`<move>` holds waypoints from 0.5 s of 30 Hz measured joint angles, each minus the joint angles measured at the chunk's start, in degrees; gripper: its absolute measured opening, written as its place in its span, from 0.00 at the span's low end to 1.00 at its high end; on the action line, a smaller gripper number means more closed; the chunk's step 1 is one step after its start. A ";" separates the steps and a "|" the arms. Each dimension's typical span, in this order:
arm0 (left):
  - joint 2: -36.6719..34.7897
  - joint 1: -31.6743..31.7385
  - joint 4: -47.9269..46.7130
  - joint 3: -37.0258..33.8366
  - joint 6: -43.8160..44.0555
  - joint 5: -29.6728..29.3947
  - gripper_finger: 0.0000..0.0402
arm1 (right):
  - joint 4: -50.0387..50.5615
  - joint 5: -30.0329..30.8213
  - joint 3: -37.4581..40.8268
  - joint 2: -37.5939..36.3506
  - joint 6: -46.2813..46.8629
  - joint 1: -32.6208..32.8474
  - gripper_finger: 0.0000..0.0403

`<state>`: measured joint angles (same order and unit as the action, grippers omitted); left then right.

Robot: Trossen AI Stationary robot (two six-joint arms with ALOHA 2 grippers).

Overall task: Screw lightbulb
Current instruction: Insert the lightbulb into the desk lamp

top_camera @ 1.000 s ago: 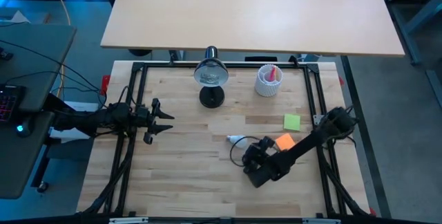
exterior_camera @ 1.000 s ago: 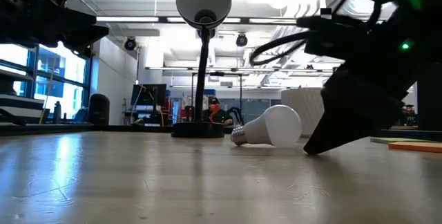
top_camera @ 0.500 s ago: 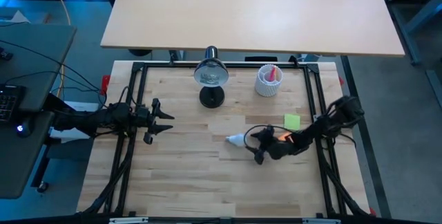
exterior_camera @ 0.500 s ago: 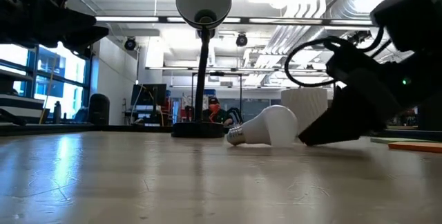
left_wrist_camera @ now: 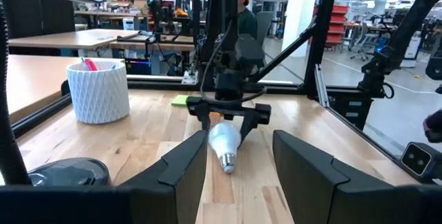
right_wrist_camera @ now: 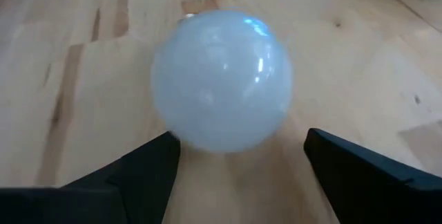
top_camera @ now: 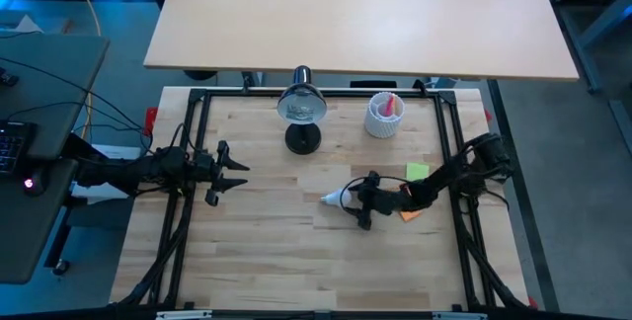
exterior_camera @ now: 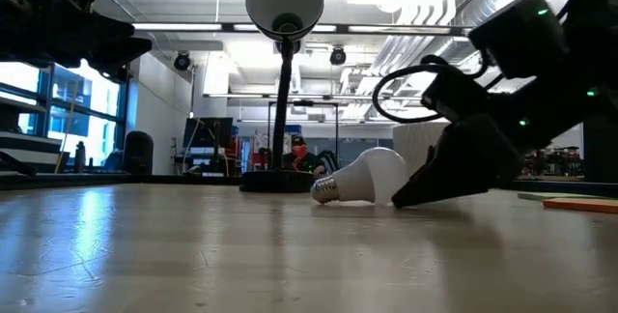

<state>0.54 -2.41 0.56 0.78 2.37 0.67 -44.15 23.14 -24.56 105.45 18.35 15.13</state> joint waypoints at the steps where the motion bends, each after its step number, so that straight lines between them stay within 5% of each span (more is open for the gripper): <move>1: 0.00 0.01 -0.04 -0.02 0.00 0.00 0.40 | -0.83 -1.37 -0.01 0.02 -1.29 -0.56 0.78; 15: 0.00 0.01 -0.32 0.00 0.00 -0.02 0.40 | -0.67 -11.05 -5.35 0.24 -10.60 -5.55 0.78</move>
<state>0.54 -2.39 0.24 0.78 2.37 0.64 -44.82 12.09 -29.91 105.69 7.75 9.58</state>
